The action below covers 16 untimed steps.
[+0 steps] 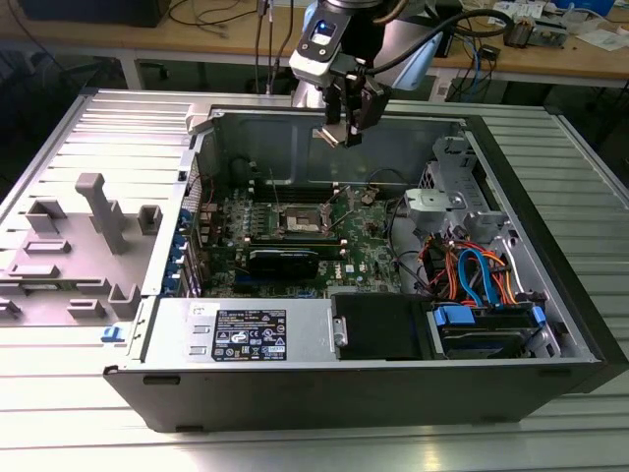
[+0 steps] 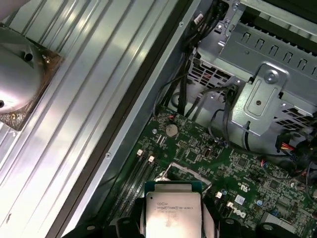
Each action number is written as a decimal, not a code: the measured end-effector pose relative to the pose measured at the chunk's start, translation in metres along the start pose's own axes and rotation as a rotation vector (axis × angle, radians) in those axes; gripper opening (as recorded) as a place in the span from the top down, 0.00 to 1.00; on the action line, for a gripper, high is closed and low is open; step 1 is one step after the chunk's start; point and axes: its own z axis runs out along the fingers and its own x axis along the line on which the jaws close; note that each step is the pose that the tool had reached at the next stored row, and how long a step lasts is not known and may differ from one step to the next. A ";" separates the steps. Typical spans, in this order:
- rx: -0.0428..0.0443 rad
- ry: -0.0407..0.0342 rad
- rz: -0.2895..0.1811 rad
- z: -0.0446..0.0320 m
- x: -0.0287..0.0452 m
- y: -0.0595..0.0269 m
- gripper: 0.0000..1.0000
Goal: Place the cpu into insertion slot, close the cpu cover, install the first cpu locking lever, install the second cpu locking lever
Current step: 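Place the cpu into insertion slot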
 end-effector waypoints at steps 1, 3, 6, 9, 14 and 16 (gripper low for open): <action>-0.0001 0.0000 0.000 0.0001 -0.0001 -0.0001 0.46; -0.0002 0.0001 0.000 0.0003 -0.0001 -0.0007 0.46; -0.0002 0.0000 0.000 0.0002 0.0006 -0.0021 0.46; 0.0000 -0.0002 0.005 0.0003 0.0012 -0.0034 0.46; -0.0015 -0.0051 0.065 0.0016 0.0012 -0.0035 0.46; -0.0020 -0.0073 0.093 0.0028 0.0011 -0.0036 0.46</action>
